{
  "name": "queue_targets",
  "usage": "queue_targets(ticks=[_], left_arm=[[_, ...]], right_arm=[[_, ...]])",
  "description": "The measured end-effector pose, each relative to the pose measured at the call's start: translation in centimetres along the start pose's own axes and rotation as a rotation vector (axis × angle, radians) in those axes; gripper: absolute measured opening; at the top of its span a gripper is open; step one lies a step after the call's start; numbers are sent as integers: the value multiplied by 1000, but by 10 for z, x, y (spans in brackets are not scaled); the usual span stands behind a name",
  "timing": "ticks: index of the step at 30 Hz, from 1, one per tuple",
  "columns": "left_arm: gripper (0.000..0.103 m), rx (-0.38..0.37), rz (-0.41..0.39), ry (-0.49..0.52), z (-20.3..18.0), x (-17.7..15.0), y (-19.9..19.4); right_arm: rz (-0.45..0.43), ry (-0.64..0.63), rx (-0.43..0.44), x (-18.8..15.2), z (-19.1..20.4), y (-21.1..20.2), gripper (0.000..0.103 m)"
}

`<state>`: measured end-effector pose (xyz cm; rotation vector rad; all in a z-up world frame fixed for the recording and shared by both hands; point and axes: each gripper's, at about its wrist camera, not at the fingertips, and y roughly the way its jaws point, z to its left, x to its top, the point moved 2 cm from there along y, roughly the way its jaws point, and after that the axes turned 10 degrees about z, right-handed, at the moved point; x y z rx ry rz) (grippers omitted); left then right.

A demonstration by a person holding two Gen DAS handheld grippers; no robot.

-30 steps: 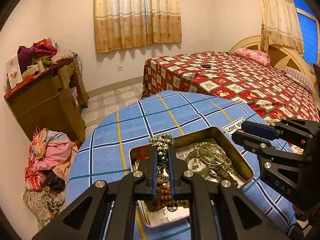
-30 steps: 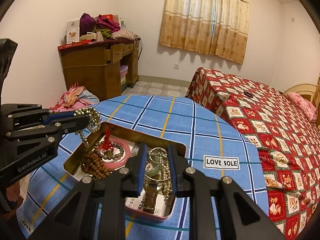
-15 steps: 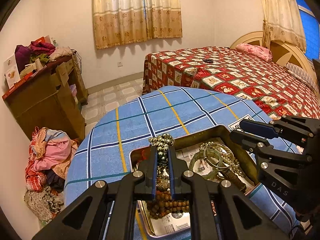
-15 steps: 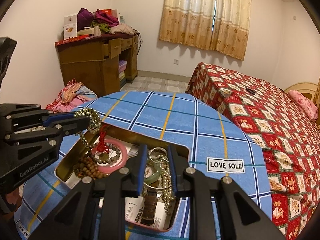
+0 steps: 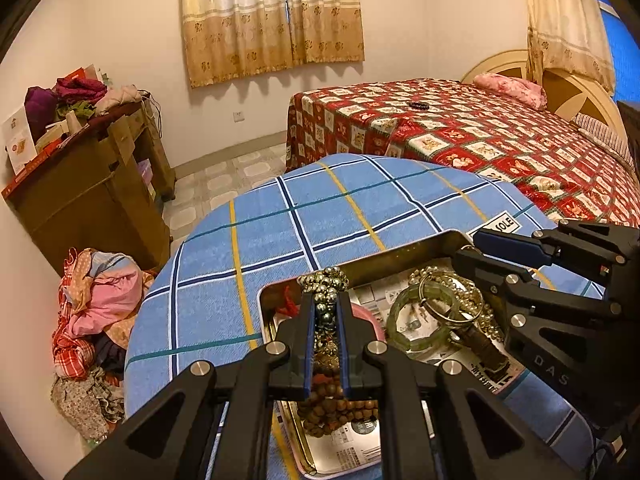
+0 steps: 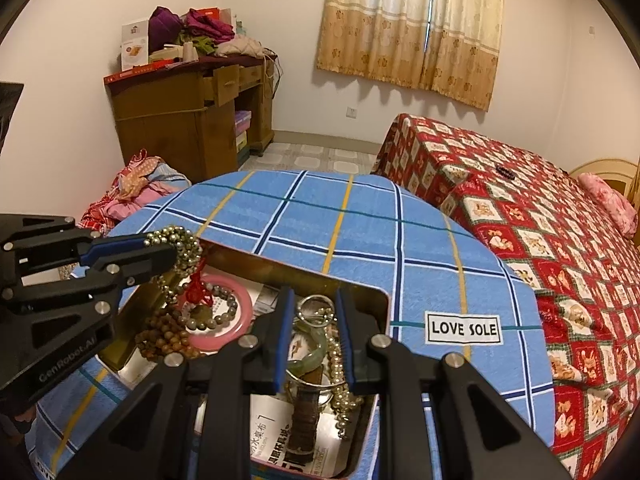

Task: Organize jewelry
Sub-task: 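Lower both grippers into the tin and open them to release the items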

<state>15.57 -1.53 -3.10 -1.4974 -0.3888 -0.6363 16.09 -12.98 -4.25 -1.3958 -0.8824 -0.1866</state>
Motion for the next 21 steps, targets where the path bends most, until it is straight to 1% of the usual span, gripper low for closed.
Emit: queue_targets(ticks=[8, 21], left_arm=[[9, -5, 18, 2, 0, -10, 7], [9, -12, 31, -13, 1, -16, 11]], right_arm=[[12, 7, -1, -3, 2, 5, 23], [22, 0, 0, -7, 7, 9, 23]])
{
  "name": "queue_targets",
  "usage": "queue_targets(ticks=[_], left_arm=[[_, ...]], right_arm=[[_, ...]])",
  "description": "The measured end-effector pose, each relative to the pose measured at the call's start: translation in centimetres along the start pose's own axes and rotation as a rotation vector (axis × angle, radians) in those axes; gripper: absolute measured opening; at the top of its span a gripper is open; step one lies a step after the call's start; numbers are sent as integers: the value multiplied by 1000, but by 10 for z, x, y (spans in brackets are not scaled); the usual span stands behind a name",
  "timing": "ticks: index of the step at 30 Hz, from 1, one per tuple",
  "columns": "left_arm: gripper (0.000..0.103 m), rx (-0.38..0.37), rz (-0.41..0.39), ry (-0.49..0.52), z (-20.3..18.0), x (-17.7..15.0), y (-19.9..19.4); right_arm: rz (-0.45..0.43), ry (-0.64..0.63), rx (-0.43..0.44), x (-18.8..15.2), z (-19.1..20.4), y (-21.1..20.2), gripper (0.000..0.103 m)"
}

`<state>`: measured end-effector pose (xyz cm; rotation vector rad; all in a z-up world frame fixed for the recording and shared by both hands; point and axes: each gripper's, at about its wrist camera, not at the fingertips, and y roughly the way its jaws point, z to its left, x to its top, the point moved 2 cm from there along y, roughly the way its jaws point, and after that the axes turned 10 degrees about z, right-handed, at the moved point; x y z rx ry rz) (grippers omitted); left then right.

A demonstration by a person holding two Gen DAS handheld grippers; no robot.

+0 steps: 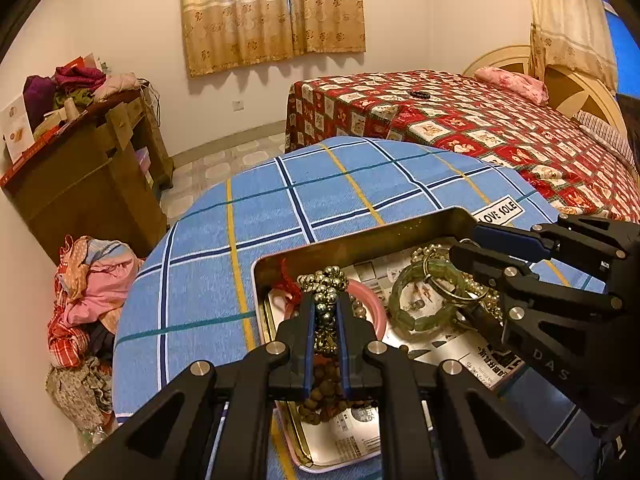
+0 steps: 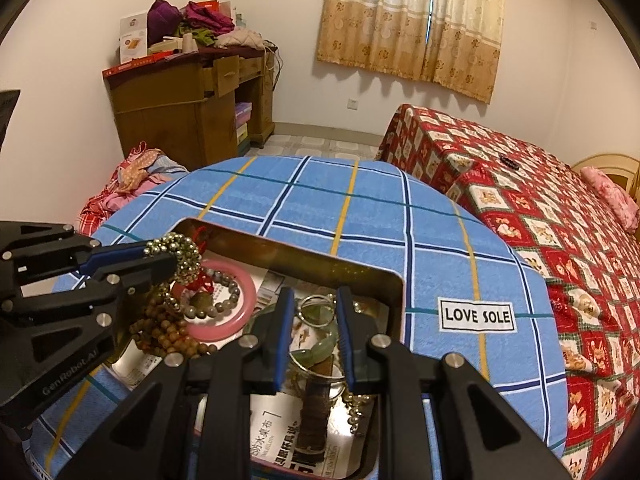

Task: Organize jewelry
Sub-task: 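Lower both grippers into the tin and open them to release the items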

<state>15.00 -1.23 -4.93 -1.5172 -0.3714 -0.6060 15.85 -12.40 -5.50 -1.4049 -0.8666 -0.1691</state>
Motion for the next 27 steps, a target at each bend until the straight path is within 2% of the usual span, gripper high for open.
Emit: queue_targets(ticks=[27], left_arm=[[9, -11, -2, -30, 7, -9, 0]], right_arm=[[-11, 18, 7, -13, 3, 2, 23]])
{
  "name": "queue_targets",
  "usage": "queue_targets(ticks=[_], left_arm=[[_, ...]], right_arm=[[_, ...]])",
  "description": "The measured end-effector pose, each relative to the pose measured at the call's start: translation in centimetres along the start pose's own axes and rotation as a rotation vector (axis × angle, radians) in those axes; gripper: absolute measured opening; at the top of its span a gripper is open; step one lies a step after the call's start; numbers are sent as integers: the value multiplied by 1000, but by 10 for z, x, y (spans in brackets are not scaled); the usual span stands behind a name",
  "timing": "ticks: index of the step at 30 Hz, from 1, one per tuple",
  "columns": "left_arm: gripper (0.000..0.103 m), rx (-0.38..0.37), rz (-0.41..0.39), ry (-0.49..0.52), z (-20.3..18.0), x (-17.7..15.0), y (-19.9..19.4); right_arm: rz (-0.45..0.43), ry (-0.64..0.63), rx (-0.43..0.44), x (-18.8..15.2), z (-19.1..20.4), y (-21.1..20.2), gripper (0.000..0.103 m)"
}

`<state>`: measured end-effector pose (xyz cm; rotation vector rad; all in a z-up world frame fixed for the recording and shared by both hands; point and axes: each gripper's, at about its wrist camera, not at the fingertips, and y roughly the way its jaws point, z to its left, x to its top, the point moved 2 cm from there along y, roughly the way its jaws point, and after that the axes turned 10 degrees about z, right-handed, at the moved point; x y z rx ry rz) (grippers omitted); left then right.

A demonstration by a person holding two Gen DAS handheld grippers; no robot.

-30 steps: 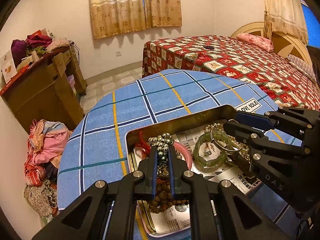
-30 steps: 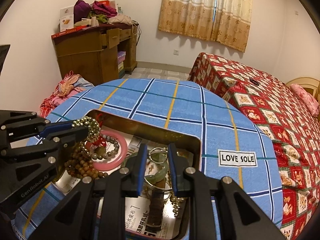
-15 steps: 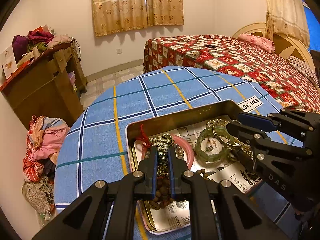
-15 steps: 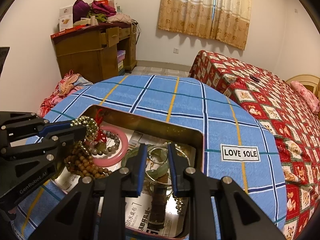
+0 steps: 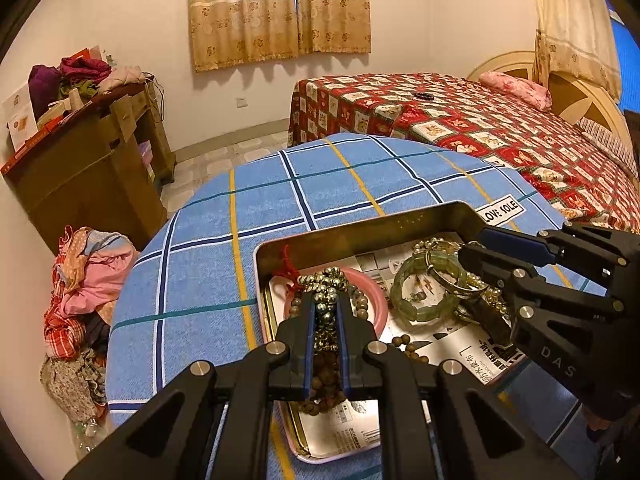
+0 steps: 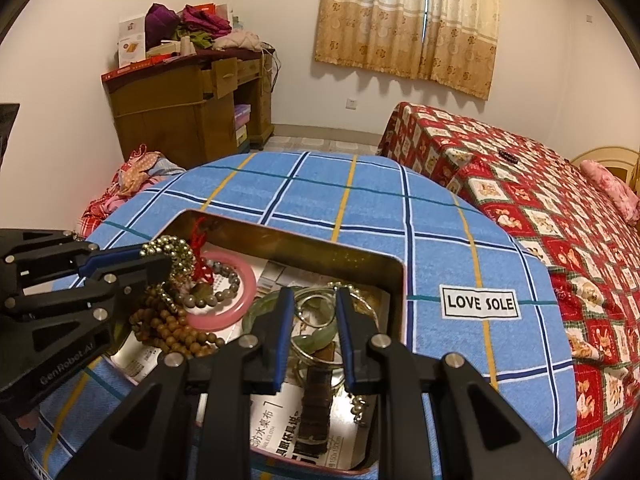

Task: Organize jewelry

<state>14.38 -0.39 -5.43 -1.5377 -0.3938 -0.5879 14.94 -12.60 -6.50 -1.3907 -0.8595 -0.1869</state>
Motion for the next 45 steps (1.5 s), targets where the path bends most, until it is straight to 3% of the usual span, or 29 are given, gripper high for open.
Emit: queue_targets(ticks=[5, 6, 7, 8, 9, 11, 15, 45], left_arm=[[10, -33, -20, -16, 2, -1, -5], [16, -23, -26, -15, 1, -1, -7], [23, -11, -34, -15, 1, -1, -9], [46, -3, -44, -19, 1, -1, -11], [66, 8, -62, -31, 2, -1, -15], [75, 23, -100, -55, 5, -1, -22], [76, 25, -103, -62, 6, -3, -28], [76, 43, -111, -92, 9, -13, -32]], right_arm=[[-5, -5, 18, -2, 1, -2, 23], [-13, -5, 26, -2, 1, -3, 27], [-21, -4, 26, -3, 1, -5, 35], [-23, -2, 23, -4, 1, -5, 47], [-22, 2, 21, -5, 1, -6, 48], [-24, 4, 16, -5, 0, -7, 48], [-45, 23, 1, -7, -3, -14, 57], [-64, 61, 14, -10, -12, -19, 61]])
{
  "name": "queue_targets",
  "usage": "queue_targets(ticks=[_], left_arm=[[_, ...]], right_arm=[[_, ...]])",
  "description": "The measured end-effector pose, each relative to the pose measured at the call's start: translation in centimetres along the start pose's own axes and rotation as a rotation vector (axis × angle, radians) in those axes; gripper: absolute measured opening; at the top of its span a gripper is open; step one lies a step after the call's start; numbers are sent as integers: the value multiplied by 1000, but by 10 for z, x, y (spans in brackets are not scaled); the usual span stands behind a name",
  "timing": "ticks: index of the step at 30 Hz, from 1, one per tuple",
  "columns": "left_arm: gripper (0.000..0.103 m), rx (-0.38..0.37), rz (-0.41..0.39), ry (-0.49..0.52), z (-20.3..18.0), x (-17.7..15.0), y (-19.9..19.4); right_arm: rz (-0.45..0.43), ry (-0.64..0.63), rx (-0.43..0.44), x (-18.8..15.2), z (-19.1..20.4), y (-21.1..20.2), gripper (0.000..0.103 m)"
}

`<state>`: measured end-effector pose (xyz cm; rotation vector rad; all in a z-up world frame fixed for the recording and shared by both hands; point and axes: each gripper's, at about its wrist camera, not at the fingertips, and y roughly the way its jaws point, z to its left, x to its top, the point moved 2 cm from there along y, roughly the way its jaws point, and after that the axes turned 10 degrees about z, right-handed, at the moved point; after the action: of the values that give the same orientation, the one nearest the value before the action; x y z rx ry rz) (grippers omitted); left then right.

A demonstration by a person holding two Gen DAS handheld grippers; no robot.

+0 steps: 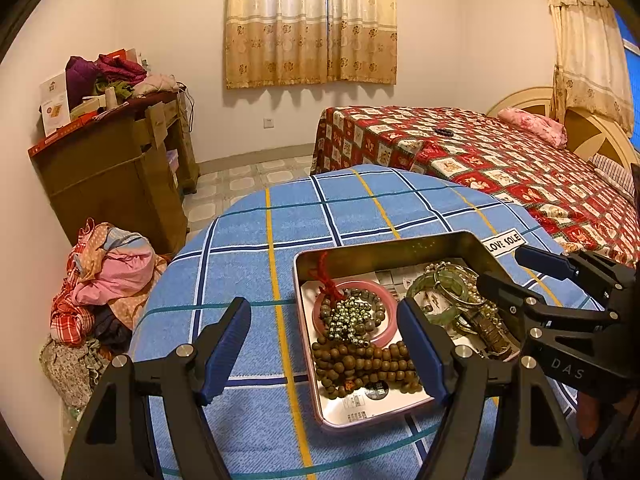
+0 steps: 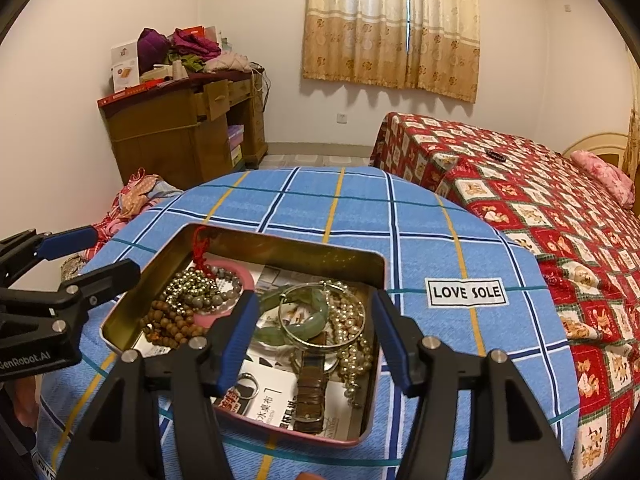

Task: Organize jewelry

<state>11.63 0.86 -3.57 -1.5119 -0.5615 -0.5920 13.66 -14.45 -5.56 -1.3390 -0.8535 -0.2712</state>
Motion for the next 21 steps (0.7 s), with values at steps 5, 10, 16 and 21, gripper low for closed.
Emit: queue_targets(ticks=[5, 10, 16, 21], left_arm=[[76, 0, -3, 6, -2, 1, 0], [76, 0, 0, 6, -3, 1, 0], [76, -1, 0, 6, -3, 1, -2], [76, -3, -4, 8, -4, 2, -3]], right_arm=[[1, 0, 2, 0, 1, 0, 61], [1, -1, 1, 0, 1, 0, 61], [0, -1, 0, 0, 1, 0, 62], [-2, -2, 2, 1, 3, 0, 62]])
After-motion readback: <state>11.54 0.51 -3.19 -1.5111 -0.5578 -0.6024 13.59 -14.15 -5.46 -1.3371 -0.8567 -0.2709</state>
